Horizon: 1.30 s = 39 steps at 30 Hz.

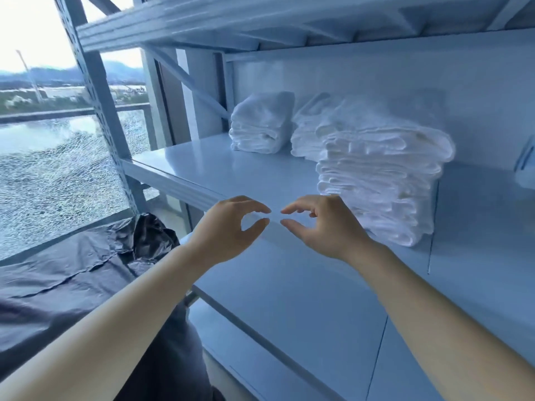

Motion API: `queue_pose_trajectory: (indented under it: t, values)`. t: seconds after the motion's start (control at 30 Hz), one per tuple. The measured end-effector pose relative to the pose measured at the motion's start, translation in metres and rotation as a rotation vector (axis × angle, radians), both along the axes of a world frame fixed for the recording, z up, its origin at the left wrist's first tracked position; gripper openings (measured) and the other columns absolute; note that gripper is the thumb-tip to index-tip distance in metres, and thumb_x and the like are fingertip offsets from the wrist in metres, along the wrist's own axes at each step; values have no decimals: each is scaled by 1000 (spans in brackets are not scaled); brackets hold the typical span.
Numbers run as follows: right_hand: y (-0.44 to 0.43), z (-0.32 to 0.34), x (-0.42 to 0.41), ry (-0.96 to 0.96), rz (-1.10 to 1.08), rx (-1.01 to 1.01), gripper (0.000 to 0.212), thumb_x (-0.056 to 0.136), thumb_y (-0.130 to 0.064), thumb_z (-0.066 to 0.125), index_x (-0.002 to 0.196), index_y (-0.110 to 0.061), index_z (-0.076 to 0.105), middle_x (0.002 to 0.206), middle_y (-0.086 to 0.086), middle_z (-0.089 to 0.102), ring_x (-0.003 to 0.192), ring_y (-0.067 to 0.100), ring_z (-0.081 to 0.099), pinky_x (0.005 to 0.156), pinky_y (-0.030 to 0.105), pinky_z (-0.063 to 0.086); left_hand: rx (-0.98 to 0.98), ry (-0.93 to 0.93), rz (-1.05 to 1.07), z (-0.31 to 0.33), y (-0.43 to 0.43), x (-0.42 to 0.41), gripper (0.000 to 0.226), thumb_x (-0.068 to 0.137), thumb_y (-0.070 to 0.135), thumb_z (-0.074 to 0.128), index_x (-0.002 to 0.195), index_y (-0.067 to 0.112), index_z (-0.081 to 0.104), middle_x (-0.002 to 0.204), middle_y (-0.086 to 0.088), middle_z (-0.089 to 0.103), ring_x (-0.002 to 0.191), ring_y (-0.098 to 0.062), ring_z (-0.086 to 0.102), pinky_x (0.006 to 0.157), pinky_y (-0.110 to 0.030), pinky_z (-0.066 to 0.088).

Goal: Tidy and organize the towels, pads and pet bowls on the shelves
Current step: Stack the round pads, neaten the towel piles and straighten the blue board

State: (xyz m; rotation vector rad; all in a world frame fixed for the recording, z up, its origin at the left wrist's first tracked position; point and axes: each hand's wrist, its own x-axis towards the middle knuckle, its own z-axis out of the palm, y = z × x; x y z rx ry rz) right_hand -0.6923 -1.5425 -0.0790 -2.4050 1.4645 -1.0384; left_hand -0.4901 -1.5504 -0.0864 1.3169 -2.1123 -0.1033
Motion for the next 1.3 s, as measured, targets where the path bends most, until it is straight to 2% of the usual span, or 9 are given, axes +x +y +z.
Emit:
queue_pose_trajectory:
  t: [0.23,0.47,0.53,0.63,0.77,0.97,1.1,1.2,1.3]
  values:
    - [-51,-18,35,59,-20,18,20,84,-34,63,102,-29,68,104,-13,66,100,8,58,83,27,47,-12,-29,58,-20,-45,32,22,90,39,54,109,34,64,112,17,61,104,-5,55,85,-24,44]
    - [-114,-6,40,121,-11,17,25,87,-37,58,110,-28,64,117,-11,61,113,9,52,93,32,44,-39,-41,137,-26,-105,32,25,89,43,51,110,34,63,112,16,62,107,-9,54,89,-32,46]
    - [-133,-4,44,175,-4,45,29,90,-38,53,116,-27,60,122,-10,58,116,11,49,94,33,43,-33,-46,191,-25,-125,30,27,89,45,50,111,34,62,112,16,61,105,-9,54,84,-29,45]
    - [-157,-4,49,246,9,95,32,93,-38,47,122,-26,55,128,-8,54,117,13,48,91,32,43,9,-46,266,-22,-152,29,29,89,47,49,113,35,60,112,16,60,91,-7,54,73,-24,39]
    - [-180,1,53,284,-12,135,34,94,-38,46,124,-25,53,129,-5,52,116,16,49,90,32,43,44,-54,264,-20,-175,30,29,89,47,48,114,36,59,112,16,59,83,-5,49,70,-23,36]
    - [-207,13,56,223,-114,93,32,94,-31,47,124,-23,53,125,-2,53,113,19,50,87,33,44,76,39,193,-7,-214,26,26,88,43,52,112,37,58,106,16,58,101,-10,56,79,-30,47]
    - [-225,10,62,144,-127,105,30,95,-17,45,124,-19,54,124,4,53,109,21,52,87,31,44,128,108,115,-2,-240,29,25,87,36,58,112,38,58,106,18,61,100,-4,54,76,-23,38]
    - [-243,9,67,100,-183,86,31,95,-16,46,126,-18,52,128,4,51,113,21,51,86,28,40,101,102,68,3,-264,34,27,86,32,60,112,37,58,104,18,61,98,-4,55,77,-22,39]
    - [-266,9,72,99,-259,51,32,94,-18,48,127,-18,51,129,3,50,110,20,52,80,26,38,60,52,50,6,-290,43,28,85,32,59,113,35,58,107,15,61,97,-4,53,79,-24,42]
